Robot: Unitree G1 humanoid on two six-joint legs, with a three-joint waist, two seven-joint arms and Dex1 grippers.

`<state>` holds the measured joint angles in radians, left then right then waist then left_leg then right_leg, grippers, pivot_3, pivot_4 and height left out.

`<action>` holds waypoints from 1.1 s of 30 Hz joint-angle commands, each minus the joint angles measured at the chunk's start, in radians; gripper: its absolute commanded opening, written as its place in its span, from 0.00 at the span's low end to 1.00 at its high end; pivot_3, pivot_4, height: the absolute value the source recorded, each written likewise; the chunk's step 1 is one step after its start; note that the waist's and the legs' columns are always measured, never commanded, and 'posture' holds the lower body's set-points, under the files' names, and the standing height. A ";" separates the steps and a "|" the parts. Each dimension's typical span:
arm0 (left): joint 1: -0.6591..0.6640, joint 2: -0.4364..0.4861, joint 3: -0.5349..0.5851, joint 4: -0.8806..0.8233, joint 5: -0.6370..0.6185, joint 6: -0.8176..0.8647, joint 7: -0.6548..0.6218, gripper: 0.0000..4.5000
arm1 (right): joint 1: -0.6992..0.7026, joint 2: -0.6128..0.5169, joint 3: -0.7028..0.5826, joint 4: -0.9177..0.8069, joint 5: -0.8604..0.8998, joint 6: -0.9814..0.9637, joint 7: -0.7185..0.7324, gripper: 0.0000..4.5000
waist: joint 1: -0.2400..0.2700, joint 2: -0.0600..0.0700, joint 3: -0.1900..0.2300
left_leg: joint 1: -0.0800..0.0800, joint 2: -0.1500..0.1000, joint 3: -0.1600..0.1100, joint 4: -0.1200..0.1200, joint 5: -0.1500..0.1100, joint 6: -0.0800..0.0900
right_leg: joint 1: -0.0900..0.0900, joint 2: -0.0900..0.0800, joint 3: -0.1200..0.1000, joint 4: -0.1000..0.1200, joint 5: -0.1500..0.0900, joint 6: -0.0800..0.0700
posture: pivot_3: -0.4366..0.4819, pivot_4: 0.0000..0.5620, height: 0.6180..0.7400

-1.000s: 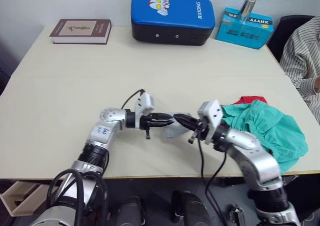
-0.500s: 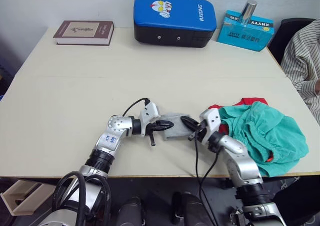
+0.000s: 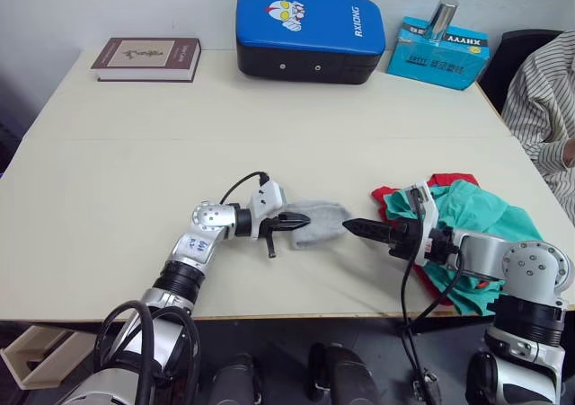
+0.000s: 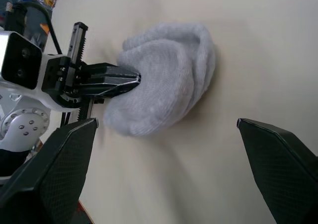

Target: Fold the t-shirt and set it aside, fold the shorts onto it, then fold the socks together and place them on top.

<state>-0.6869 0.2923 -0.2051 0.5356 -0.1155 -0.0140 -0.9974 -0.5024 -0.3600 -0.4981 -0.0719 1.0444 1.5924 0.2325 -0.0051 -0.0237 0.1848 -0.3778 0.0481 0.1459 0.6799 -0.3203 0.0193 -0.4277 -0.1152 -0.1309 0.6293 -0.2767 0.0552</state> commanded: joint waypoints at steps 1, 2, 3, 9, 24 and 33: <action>-0.007 0.007 0.007 0.026 0.017 -0.012 0.008 0.00 | -0.041 0.054 -0.022 0.076 0.100 0.022 -0.129 0.99 | 0.000 0.000 0.000 | 0.000 0.000 0.000 0.000 0.000 0.000 | 0.000 0.000 0.000 0.000 0.000 0.000 | 0.48 0.27 1.00; -0.007 0.007 0.008 0.028 0.017 -0.012 0.009 0.00 | -0.047 0.059 -0.008 0.104 0.129 0.022 -0.166 0.99 | -0.001 0.000 0.000 | 0.000 0.000 0.000 0.000 0.000 0.000 | 0.000 0.000 0.000 0.000 0.000 0.000 | 0.48 0.27 1.00; -0.003 0.010 0.006 0.029 0.019 -0.009 0.007 0.00 | -0.061 0.093 -0.011 0.138 0.140 0.022 -0.204 0.99 | -0.001 0.000 0.000 | 0.000 0.000 0.000 0.000 0.000 0.000 | 0.000 0.000 0.000 0.000 0.000 0.000 | 0.48 0.27 1.00; 0.025 0.022 0.006 0.020 0.018 -0.008 -0.004 0.00 | -0.153 0.242 -0.122 0.314 0.167 0.022 -0.375 0.99 | -0.020 0.001 -0.001 | 0.000 0.000 0.001 -0.001 0.000 -0.001 | 0.000 0.001 0.000 0.000 0.000 0.000 | 0.48 0.27 1.00; 0.063 0.054 0.019 0.000 0.023 -0.003 -0.004 0.00 | -0.272 0.326 -0.161 0.575 0.125 0.014 -0.447 0.99 | -0.046 0.010 -0.010 | 0.004 0.000 0.003 -0.011 0.003 -0.002 | 0.000 0.002 0.003 0.000 0.000 0.000 | 0.48 0.27 1.00; 0.088 0.065 0.031 -0.023 0.023 0.004 0.005 0.00 | -0.294 0.355 -0.180 0.626 0.116 -0.015 -0.422 0.55 | -0.053 0.011 -0.011 | 0.006 0.000 0.004 -0.015 0.004 -0.004 | 0.000 0.002 0.004 -0.001 0.000 0.000 | 0.48 0.27 1.00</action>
<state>-0.6241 0.3430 -0.1647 0.4975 -0.1156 -0.0276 -0.9991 -0.7985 -0.0366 -0.6814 0.5459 1.1512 1.5688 -0.2008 -0.0584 -0.0130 0.1736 -0.3720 0.0481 0.1496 0.6649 -0.3159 0.0152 -0.4277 -0.1130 -0.1271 0.6285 -0.2767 0.0553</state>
